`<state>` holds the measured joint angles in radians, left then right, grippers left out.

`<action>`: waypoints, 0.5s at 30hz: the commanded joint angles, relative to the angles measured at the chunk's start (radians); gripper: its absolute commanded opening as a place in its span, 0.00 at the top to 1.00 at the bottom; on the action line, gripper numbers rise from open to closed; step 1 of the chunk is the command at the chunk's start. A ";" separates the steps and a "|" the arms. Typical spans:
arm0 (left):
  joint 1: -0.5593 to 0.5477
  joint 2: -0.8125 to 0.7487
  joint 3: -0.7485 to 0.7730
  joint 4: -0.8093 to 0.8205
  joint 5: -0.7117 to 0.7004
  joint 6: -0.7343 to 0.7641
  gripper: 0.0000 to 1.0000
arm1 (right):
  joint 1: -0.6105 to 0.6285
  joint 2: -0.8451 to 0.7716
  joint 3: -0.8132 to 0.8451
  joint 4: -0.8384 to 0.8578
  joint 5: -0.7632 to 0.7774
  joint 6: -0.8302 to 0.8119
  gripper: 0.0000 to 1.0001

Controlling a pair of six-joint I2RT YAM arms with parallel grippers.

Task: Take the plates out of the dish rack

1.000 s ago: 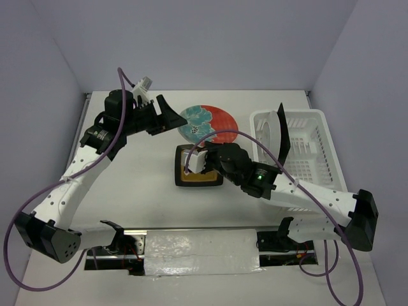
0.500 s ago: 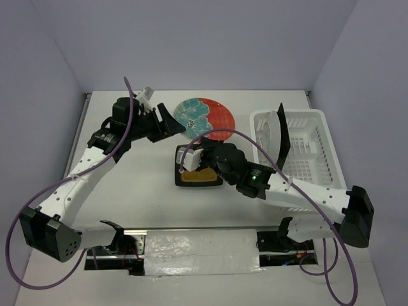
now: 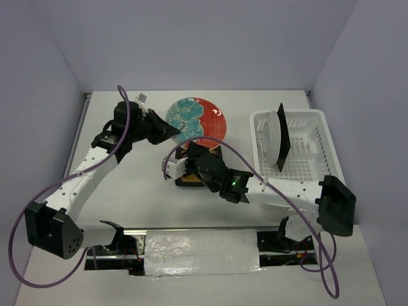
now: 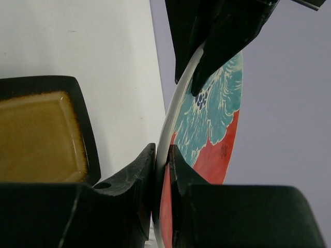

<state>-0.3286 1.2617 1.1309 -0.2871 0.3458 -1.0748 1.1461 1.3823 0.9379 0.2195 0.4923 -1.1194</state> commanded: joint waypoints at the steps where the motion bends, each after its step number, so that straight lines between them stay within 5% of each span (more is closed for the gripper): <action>1: 0.008 -0.038 -0.005 0.084 0.058 0.158 1.00 | 0.014 -0.016 0.042 0.267 0.018 0.016 0.85; 7: 0.094 -0.039 0.012 0.101 0.082 0.144 1.00 | 0.040 -0.020 0.022 0.235 -0.011 0.231 0.56; 15: 0.213 -0.105 -0.031 0.278 0.163 0.012 1.00 | 0.168 -0.098 -0.123 0.282 0.009 0.472 0.53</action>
<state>-0.1478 1.2339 1.0557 -0.2649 0.4458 -1.0012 1.2675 1.3533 0.8673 0.3912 0.4919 -0.7795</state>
